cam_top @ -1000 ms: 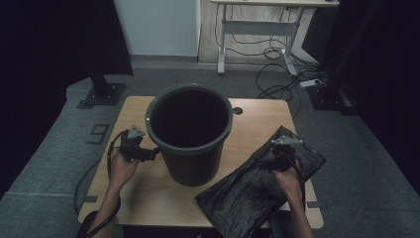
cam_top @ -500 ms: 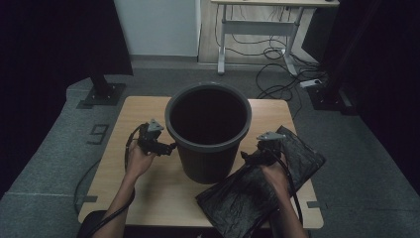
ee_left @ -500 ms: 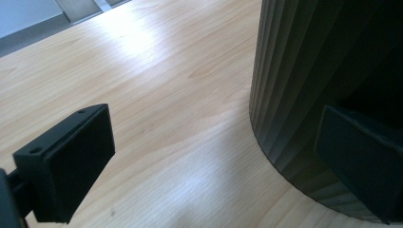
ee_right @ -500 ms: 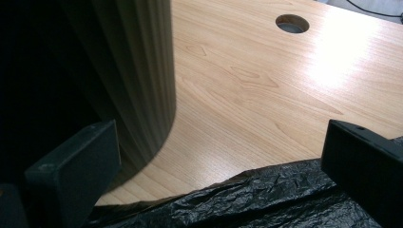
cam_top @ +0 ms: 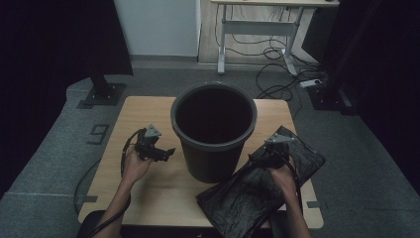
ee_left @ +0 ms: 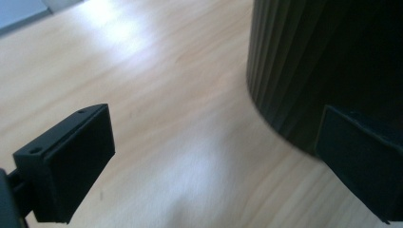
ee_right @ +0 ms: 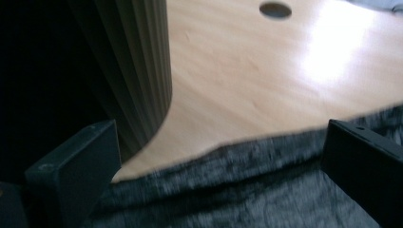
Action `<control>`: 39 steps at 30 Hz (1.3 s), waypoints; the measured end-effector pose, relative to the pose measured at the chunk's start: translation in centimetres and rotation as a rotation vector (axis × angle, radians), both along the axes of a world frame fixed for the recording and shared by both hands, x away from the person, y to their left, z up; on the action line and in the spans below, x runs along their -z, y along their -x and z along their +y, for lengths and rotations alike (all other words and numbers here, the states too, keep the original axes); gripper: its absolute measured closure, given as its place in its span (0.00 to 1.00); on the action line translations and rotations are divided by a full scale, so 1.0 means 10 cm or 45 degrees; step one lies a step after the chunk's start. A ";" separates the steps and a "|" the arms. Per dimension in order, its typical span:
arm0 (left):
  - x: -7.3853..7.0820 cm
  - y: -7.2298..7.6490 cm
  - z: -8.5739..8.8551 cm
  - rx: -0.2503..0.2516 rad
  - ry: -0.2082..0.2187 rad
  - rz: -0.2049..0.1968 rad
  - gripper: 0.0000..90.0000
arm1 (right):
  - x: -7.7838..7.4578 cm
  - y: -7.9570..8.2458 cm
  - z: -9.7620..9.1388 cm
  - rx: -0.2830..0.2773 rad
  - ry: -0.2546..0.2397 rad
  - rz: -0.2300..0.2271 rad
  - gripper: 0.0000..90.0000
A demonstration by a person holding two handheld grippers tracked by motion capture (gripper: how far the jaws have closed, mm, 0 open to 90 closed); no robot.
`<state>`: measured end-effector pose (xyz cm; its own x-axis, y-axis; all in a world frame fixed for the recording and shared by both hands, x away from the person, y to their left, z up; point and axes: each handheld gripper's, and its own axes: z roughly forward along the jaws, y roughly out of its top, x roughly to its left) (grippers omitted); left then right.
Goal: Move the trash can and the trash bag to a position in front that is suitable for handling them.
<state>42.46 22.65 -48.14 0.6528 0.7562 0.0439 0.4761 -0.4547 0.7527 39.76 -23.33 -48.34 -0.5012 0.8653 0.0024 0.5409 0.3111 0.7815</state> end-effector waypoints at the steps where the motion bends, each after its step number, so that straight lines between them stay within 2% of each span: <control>1: 0.04 0.02 0.03 -0.003 0.011 0.013 0.00 | 0.05 0.03 -0.04 0.002 -0.004 0.012 0.00; 2: 0.10 0.06 0.08 -0.006 0.020 0.033 0.00 | 0.08 0.04 -0.07 0.001 -0.004 0.020 0.00; 5: 0.25 0.13 0.16 -0.014 -0.004 0.070 0.00 | 0.21 0.10 -0.15 0.017 0.009 0.060 0.00; 6: 0.28 0.15 0.18 -0.018 -0.005 0.079 0.00 | 0.30 0.12 -0.20 0.022 0.014 0.082 0.00; 12: 0.53 0.23 0.28 -0.053 -0.005 0.153 0.00 | 0.45 0.15 -0.27 0.041 0.038 0.132 0.00; 14: 0.58 0.25 0.29 -0.055 -0.033 0.161 0.00 | 0.50 0.16 -0.29 0.044 0.047 0.158 0.00; 16: 0.62 0.26 0.28 -0.052 -0.040 0.168 0.00 | 0.55 0.17 -0.30 0.054 0.053 0.153 0.00; 19: 0.65 0.27 0.28 -0.050 -0.032 0.184 0.00 | 0.62 0.17 -0.34 0.071 0.058 0.173 0.00; 21: 0.66 0.28 0.27 -0.051 -0.050 0.175 0.00 | 0.66 0.16 -0.36 0.076 0.070 0.201 0.00; 24: 0.67 0.28 0.27 -0.056 -0.056 0.172 0.00 | 0.71 0.18 -0.36 0.080 0.080 0.163 0.00; 28: 0.67 0.28 0.26 -0.064 -0.056 0.173 0.00 | 0.74 0.20 -0.38 0.085 0.055 0.115 0.00; 39: 0.67 0.29 0.25 -0.090 -0.055 0.174 0.00 | 0.74 0.21 -0.37 0.094 0.053 0.116 0.00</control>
